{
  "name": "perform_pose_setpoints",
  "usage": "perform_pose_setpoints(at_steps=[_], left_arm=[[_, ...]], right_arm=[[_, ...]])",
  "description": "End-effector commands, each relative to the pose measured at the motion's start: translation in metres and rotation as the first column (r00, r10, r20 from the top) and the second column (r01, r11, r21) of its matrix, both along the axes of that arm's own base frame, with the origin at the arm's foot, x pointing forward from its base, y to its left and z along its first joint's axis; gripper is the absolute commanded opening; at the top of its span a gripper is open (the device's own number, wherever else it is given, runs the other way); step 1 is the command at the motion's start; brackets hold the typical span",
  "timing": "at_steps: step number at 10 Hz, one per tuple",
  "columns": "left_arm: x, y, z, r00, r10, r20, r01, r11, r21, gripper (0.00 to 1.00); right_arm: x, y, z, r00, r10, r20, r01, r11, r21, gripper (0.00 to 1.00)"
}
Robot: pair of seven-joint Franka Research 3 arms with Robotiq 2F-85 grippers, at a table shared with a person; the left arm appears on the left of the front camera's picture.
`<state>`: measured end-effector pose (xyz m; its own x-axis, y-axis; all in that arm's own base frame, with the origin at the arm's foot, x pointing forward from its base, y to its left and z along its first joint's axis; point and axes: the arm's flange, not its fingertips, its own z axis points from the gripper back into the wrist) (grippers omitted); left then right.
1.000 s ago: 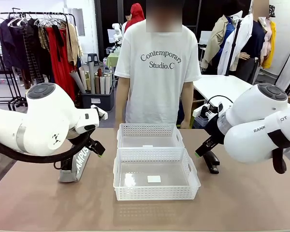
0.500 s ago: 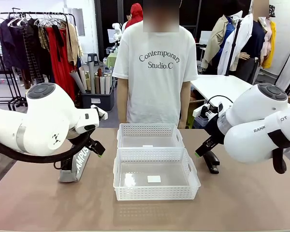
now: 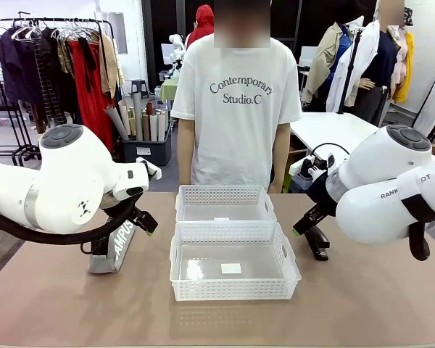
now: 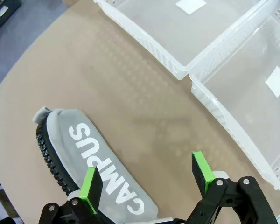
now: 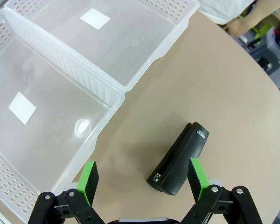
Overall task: Distribute items into two baskets.
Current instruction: Pick up the Pencil pouch that the person points to.
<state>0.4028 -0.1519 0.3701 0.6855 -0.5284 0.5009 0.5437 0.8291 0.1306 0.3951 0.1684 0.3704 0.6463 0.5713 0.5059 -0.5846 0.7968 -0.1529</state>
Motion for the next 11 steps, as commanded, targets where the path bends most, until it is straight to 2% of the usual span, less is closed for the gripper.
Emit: perform_pose_setpoints(at_steps=[1, 5, 6, 7, 11], left_arm=[[0.000, 0.000, 0.000, 1.000, 0.000, 0.000, 0.000, 1.000, 0.000, 1.00], [0.000, 0.000, 0.000, 1.000, 0.000, 0.000, 0.000, 1.000, 0.000, 1.00], [-0.007, 0.008, 0.013, 0.998, -0.050, 0.033, 0.051, 0.998, -0.033, 1.00], [-0.008, 0.008, 0.013, 0.998, -0.055, 0.034, 0.056, 0.998, -0.039, 1.00], [-0.035, 0.020, 0.033, 0.992, -0.100, 0.074, 0.108, 0.988, -0.109, 1.00]], right_arm=[[0.000, 0.000, 0.000, 1.000, 0.000, 0.000, 0.000, 1.000, 0.001, 1.00], [0.000, 0.000, 0.000, 1.000, 0.000, 0.000, 0.000, 1.000, 0.000, 1.00], [0.003, -0.006, 0.009, 1.000, -0.011, -0.011, 0.012, 1.000, 0.017, 1.00], [0.006, -0.009, 0.013, 1.000, -0.008, -0.026, 0.008, 1.000, 0.030, 1.00], [0.014, -0.010, 0.040, 0.987, 0.016, -0.160, 0.000, 0.995, 0.096, 1.00]])
